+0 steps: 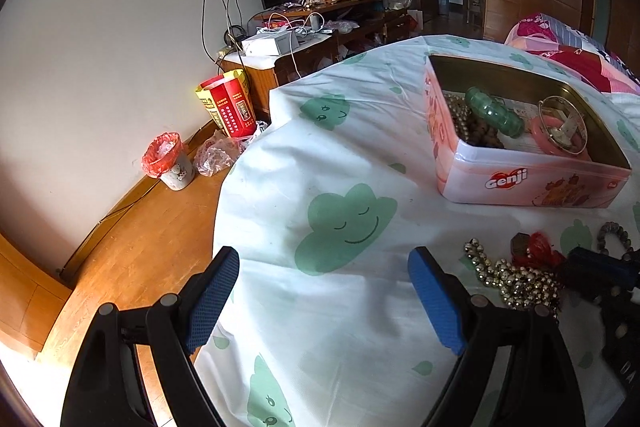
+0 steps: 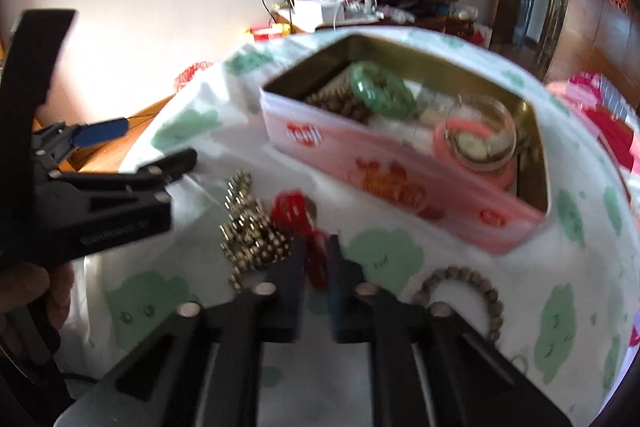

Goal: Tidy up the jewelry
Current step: 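Close the left tool on the gold bead chain and lift it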

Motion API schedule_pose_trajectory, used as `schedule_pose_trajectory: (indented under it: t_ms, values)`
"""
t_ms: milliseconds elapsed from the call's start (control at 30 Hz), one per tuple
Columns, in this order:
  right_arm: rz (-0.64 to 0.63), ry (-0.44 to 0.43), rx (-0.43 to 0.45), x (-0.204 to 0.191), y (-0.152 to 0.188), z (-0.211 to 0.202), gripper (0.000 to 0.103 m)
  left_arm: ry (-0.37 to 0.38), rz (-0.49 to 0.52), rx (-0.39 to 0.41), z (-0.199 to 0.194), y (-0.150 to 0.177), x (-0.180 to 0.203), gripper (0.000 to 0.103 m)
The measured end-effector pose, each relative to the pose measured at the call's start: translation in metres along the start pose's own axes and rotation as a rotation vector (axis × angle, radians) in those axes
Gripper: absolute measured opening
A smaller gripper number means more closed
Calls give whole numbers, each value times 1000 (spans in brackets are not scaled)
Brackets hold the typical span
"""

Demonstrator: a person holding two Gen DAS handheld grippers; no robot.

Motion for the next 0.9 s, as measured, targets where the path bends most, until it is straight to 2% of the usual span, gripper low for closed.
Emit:
schedule_pose_trajectory:
  t_ms: [133,267,367,433,467,500,633,700,733,767,800,833,900]
  values:
    - [45,63,11,23,7,-12,6,25,-2,5,-3,-1,6,87]
    - [64,139,-14,45,18,-18,6,60,5,22,-12,-3,17,87]
    - [84,89,6,41,16,-25,7,47,24,26,-13,-3,21,87]
    - [92,59,41,35,7,-30,26,43,26,14,-11,-1,20,87]
    - [87,48,56,31,3,-31,49,40,22,11,-10,-1,19,87]
    - [82,35,69,26,-2,-31,54,38,14,6,-9,0,16,87]
    - [41,18,72,12,-14,-20,54,47,5,2,-7,0,15,87]
    - [21,6,38,6,-13,-7,52,49,11,2,-7,1,16,87]
    - [15,-6,11,4,-9,-2,48,52,11,1,-7,2,17,87]
    - [29,-29,17,3,-9,0,37,56,10,0,-7,2,17,87]
    - [44,-37,10,6,-8,1,1,58,8,-1,-7,2,18,87]
    - [48,-31,-2,8,-6,1,7,58,7,-2,-7,2,17,87]
    - [54,-20,13,13,-3,-6,5,64,4,0,-9,2,18,87]
Point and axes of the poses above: each gripper's, at about its wrist camera, not at the fingertips, and z roughly the way its jaws point, x to its right, y to its underside, the point moved 8 cm from there along z, roughly the way its jaws point, and after that the axes turned 8 degrees about x, right-handed, at the moved point
